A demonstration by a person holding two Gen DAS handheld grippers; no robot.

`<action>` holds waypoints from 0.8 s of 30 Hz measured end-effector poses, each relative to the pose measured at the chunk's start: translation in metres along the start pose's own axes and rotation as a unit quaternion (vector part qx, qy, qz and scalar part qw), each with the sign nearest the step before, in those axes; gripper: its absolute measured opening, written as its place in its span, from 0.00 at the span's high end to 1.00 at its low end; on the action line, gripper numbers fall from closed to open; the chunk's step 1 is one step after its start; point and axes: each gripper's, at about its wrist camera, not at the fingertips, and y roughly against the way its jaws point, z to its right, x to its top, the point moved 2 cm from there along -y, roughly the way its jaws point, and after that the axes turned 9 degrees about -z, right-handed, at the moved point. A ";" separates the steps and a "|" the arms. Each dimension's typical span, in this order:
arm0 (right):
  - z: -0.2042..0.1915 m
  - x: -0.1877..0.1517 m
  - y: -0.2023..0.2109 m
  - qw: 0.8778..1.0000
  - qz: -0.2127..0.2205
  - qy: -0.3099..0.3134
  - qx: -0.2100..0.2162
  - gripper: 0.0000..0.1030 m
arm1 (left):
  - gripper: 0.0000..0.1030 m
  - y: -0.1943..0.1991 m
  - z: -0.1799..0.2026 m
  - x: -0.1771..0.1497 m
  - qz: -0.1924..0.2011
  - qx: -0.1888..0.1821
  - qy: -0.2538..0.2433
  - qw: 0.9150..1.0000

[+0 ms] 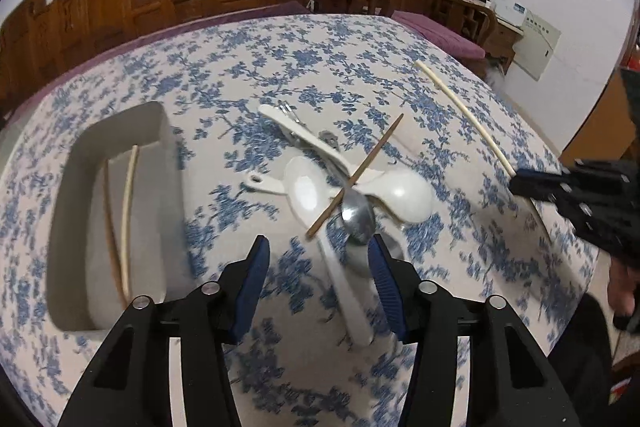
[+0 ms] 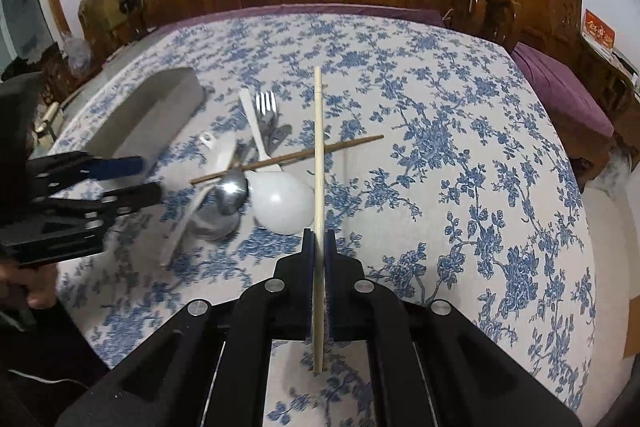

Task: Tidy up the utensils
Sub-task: 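Grasp a metal spoon with the left tool while the right tool holds the chopstick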

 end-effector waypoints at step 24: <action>0.017 -0.005 0.020 0.999 0.017 -0.023 0.033 0.94 | 0.70 -0.062 0.018 0.025 -0.056 -0.006 0.037 0.998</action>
